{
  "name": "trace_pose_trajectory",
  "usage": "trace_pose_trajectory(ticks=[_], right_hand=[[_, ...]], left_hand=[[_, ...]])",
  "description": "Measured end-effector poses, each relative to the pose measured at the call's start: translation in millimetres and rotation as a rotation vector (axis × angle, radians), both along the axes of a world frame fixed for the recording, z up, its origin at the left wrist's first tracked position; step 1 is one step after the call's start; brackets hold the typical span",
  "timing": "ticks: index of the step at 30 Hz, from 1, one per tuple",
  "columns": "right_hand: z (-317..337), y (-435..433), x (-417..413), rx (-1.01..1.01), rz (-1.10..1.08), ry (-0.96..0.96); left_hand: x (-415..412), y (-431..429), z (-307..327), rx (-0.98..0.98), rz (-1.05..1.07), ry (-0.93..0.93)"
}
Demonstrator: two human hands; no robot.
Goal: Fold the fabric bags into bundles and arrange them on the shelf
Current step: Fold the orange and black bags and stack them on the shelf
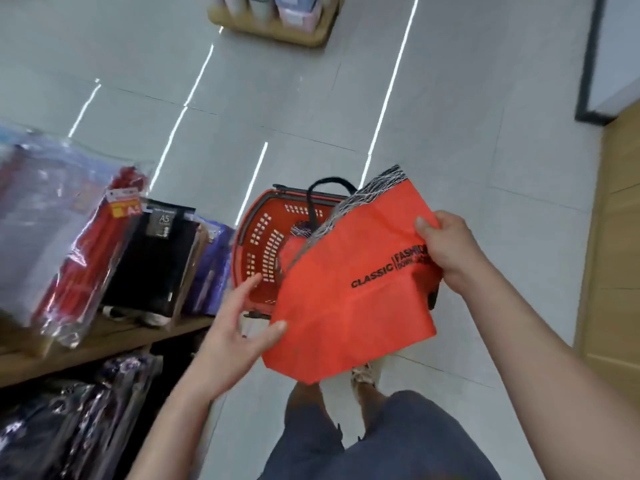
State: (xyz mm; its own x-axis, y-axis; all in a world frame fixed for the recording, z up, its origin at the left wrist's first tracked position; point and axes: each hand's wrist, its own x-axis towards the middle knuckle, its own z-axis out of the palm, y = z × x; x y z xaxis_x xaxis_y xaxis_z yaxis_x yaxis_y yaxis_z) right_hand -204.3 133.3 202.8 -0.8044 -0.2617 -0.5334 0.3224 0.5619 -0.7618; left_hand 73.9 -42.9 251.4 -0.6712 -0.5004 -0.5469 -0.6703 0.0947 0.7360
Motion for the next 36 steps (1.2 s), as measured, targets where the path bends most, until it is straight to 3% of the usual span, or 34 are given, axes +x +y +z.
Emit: trace_pose_trajectory(ticks=[3,7,11,13,15,16,19,21,23,26,28,32,36], right_hand=[[26,-1,5,0.028,0.031,-0.006],[80,-26,47,-0.026,0.165,0.027],[139,-50,104,-0.169,0.358,0.017],[170,-58,128,-0.354,0.393,-0.218],[196,-57,150,-0.424,0.571,-0.335],[205,-54,160,-0.381,0.737,-0.253],[215,-32,203,-0.086,1.412,0.317],[209,-13,239,0.109,1.662,0.619],[202,10,276,0.084,1.705,0.781],[197,36,315,-0.156,1.594,1.005],[206,43,322,-0.288,1.55,1.016],[267,47,333,-0.395,1.536,1.146],[337,34,364,-0.489,1.477,0.892]], left_hand=[[11,65,15,-0.389,-0.17,0.017],[-11,133,54,-0.562,-0.273,0.167],[-15,122,88,-0.817,-0.06,0.149],[6,101,101,-0.854,0.188,0.114],[36,84,119,-0.692,0.481,0.163],[51,79,127,-0.552,0.64,0.238],[96,76,148,-0.204,1.065,0.454],[129,86,157,-0.017,1.254,0.581],[162,102,166,0.086,1.375,0.678],[217,128,181,0.135,1.491,0.76],[256,147,192,0.124,1.484,0.724],[337,191,204,0.059,1.235,0.666],[412,231,222,0.098,0.902,0.69]])
